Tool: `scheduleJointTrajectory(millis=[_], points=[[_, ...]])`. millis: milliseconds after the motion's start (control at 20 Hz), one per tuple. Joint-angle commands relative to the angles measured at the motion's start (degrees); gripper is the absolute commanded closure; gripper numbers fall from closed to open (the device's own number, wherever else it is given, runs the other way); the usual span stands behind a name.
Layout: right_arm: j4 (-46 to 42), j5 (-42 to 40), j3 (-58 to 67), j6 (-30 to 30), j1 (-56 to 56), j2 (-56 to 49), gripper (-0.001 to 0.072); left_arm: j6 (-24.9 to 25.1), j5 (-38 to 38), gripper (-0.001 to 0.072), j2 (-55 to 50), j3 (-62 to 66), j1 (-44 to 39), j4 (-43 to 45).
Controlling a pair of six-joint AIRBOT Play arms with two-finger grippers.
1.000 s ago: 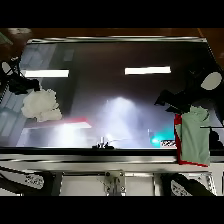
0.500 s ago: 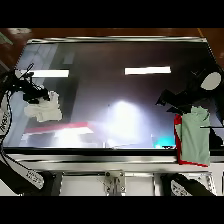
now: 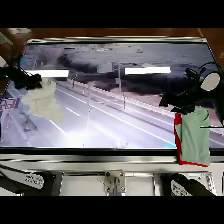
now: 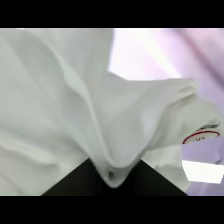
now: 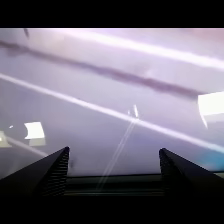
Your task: Fold the shirts.
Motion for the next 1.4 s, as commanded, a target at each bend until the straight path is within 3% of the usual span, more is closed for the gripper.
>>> scheduleJointTrajectory(millis=[0,150,350,650,800,850,900,950,1100,1350], points=[[-4.5,3.9,0.0,-5.0,0.0,0.0,0.003,0.7,4.4,0.0665,14.0,0.9,-3.8,-7.2],[-4.7,8.5,0.0,-8.6,0.0,0.5,0.0031,1.8,3.9,0.0666,23.9,0.9,-12.0,-8.8],[-4.5,12.5,0.0,-10.8,0.0,3.7,0.0031,1.7,2.0,0.0666,25.5,0.3,-27.0,-8.8],[-4.6,21.0,0.0,-11.0,0.0,6.1,0.003,1.7,3.6,0.0666,9.7,-1.3,-48.1,-8.9],[-5.3,20.4,0.0,-11.4,0.0,6.1,0.0031,1.8,6.2,0.0664,-1.0,-1.3,-56.1,-12.3],[-5.9,19.5,0.0,-11.4,0.0,6.1,0.0031,1.8,7.1,0.0563,-3.9,-1.1,-57.9,-13.8],[-6.5,18.4,0.0,-11.4,0.0,6.1,0.0031,1.7,6.7,0.0154,-6.0,-0.6,-58.9,-14.2],[-7.3,17.3,0.0,-11.4,0.0,6.1,0.0031,1.1,5.4,0.0003,-7.1,-0.1,-58.8,-14.0],[-11.0,13.9,0.0,-11.4,0.0,6.1,0.0031,1.2,-2.8,-0.0004,-5.3,1.0,-50.8,-11.1],[-21.7,11.0,-1.4,-11.4,0.0,6.1,0.0031,1.4,-14.3,-0.0003,2.1,-1.6,-25.1,-11.1]])
